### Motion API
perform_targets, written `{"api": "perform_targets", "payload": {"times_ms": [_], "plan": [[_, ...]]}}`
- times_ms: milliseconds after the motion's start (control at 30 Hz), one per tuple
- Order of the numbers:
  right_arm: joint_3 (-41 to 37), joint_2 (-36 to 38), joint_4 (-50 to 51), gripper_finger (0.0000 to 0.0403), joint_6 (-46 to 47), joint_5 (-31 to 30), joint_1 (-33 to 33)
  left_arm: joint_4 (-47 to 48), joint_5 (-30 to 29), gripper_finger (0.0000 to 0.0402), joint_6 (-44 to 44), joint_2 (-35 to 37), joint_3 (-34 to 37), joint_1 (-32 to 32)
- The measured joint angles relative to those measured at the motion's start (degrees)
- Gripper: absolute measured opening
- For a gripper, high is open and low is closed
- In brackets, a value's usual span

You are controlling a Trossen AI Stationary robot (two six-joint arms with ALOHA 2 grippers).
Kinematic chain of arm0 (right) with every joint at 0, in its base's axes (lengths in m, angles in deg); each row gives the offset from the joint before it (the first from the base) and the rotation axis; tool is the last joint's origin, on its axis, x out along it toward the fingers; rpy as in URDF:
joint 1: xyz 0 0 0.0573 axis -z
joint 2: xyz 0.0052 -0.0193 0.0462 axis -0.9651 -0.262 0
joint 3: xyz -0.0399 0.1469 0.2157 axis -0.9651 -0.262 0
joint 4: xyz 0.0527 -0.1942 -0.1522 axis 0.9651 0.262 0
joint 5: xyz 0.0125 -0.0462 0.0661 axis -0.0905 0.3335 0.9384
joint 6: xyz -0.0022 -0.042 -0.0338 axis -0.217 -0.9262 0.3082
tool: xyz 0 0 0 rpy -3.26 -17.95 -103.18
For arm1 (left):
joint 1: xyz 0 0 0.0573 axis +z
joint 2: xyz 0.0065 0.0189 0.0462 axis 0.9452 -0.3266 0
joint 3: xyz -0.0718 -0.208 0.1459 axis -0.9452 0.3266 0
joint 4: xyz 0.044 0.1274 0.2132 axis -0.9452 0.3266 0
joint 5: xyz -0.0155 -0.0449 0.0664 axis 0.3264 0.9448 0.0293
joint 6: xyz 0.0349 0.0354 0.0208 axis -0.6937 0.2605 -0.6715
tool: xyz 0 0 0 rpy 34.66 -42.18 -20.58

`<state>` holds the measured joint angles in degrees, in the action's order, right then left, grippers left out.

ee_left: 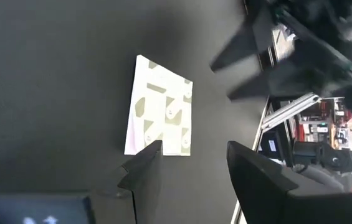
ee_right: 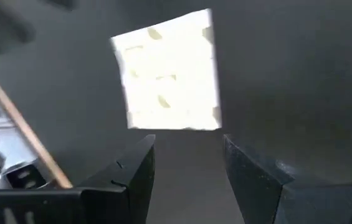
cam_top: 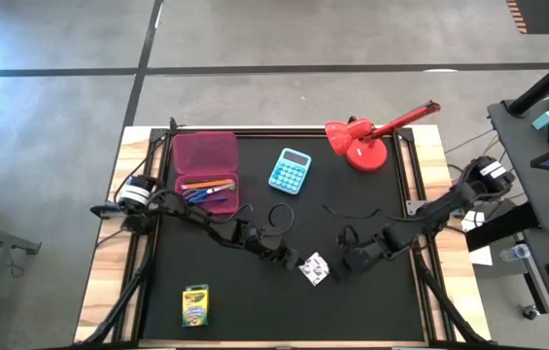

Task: Pack school essentials
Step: Put the violet sticky notes into the red supply box

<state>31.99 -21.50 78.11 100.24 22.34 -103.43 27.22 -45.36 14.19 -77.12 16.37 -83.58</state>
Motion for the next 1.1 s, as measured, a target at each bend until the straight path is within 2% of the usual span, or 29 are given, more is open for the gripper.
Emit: {"api": "perform_targets", "payload": {"times_ms": [400, 600, 933, 1100], "plan": [[-1.6, -2.7, -4.0, 0.0176, -1.5, 1.9, 3.2, 0.6, -1.4, 0.0162, 4.3, -0.1, 0.0, -0.1], [-1.7, -5.3, -6.9, 0.0176, -3.5, 4.1, 4.3, 0.7, -0.7, 0.0162, 7.6, -2.8, -0.3, -0.6], [-1.7, -7.8, -10.9, 0.0176, -4.9, 4.6, 4.8, 0.7, 0.9, 0.0162, 9.0, -6.4, -3.7, -0.9], [-1.7, -9.3, -13.7, 0.0176, -5.2, 4.6, 5.0, 5.0, 1.1, 0.0162, 10.0, -7.5, -6.0, -0.8]]}}
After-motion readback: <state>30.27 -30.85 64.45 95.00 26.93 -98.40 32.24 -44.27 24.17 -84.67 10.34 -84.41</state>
